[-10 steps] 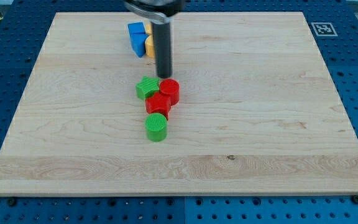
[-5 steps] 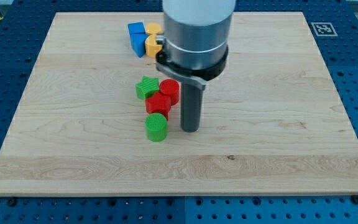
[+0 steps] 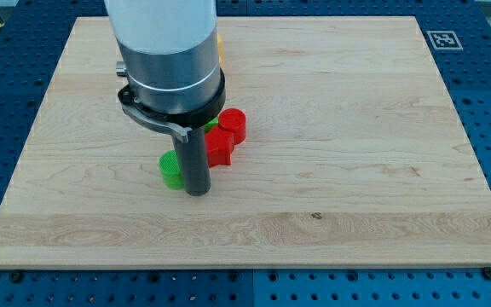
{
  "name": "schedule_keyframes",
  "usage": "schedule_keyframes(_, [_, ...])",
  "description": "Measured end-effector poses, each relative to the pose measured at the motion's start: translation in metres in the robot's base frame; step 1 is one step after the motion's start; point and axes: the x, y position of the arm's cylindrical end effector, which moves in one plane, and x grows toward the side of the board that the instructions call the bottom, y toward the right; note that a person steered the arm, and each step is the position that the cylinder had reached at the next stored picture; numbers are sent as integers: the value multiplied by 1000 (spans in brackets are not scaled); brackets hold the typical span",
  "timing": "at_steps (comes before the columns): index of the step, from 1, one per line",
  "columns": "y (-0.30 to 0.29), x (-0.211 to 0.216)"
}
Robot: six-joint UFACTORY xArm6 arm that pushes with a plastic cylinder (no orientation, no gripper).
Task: Slide the green circle to green star
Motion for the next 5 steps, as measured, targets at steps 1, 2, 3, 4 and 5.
schedule_keyframes(1, [-11, 15])
schedule_keyframes(2, [-29, 19])
schedule_keyframes(3, [-35, 12])
schedule_keyframes(4, [-34, 10])
schedule_keyframes(5, [-34, 0])
